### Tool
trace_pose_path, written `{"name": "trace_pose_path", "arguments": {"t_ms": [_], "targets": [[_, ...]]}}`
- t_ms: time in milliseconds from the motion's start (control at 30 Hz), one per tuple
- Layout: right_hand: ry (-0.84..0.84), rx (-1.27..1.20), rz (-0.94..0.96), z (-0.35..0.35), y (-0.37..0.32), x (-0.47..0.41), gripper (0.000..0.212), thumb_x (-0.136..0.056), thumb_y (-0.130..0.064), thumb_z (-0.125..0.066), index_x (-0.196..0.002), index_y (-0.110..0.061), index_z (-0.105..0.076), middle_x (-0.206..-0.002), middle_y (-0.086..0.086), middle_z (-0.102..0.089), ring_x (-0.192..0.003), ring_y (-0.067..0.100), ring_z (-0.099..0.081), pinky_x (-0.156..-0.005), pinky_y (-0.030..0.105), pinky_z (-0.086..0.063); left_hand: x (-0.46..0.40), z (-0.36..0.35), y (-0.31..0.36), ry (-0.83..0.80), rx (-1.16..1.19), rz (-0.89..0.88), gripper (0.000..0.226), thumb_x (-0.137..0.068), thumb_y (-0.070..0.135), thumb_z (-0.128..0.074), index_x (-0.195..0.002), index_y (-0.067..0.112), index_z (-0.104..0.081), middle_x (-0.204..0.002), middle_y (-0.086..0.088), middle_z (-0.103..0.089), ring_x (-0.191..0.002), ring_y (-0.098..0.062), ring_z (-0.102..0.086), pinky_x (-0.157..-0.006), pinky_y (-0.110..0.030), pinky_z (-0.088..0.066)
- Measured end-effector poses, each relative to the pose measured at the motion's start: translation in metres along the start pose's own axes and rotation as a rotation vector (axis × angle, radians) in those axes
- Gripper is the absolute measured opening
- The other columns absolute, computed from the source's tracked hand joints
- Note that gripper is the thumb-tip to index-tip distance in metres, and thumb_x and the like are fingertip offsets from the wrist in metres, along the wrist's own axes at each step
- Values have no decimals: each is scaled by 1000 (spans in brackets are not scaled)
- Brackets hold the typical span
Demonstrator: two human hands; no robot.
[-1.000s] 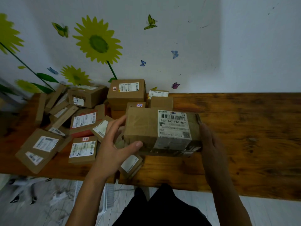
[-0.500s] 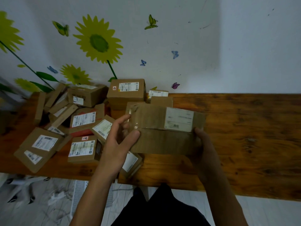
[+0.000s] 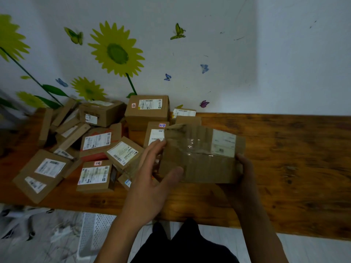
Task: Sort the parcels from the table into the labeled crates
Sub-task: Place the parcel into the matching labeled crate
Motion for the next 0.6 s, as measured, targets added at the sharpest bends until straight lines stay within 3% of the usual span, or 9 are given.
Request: {"name": "trace_pose_path", "arguments": {"t_ms": [100,200,300,400,500,600], "targets": [[9,189,187,-8,-16,13,87,-59,-71,-81,-131,-29,-56,-126,10,-67,-113,32,-67,-78,41,-60,-8,8,-18,84,-79,83,71,-73,83,-56,-137,53,-45,-137,27,-50,-125,0,-52,-102,-41,-50],[67,467,388,-22,-27,33,70,-58,-67,-76,-122,-51,-51,-130,-4,-57,-112,20,-64,-75,36,-63,-13,1,-26,93,17,167,72,-75,79,-57,-138,47,-47,-126,28,-58,-117,5,-55,-103,-38,-47],[7,615,513,-40,-28,48,68,-64,-66,-70,-127,-52,-47,-132,-22,-50,-115,8,-58,-78,36,-63,-20,-3,-39,152,200,317,75,-71,73,-54,-135,35,-54,-125,11,-64,-118,-11,-59,-105,-45,-45],[-80,706,577,-56,-23,58,75,-67,-63,-71,-134,-56,-40,-131,-38,-44,-122,-1,-51,-88,34,-57,-25,-13,-51,147,461,449,61,-73,62,-56,-124,29,-61,-122,-4,-69,-111,-20,-66,-90,-41,-56],[-112,743,572,-63,-16,62,85,-68,-62,-72,-142,-58,-32,-131,-41,-45,-124,-5,-51,-94,29,-53,-25,-25,-57,111,607,519,73,-74,61,-52,-137,22,-56,-127,-9,-67,-112,-22,-66,-65,-29,-60],[-104,751,535,-64,-15,61,89,-65,-65,-71,-144,-54,-31,-128,-45,-45,-121,-8,-51,-94,25,-53,-27,-27,-65,109,600,518,85,-71,67,-54,-144,24,-51,-131,-8,-66,-116,-22,-64,-63,-26,-59]]}}
Point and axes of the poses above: each hand's wrist, its own x-axis away from the middle knuckle, its own z-axis out of the back of the hand, y = z × x, the point moved 6 cm from there along -x, towards the middle knuckle
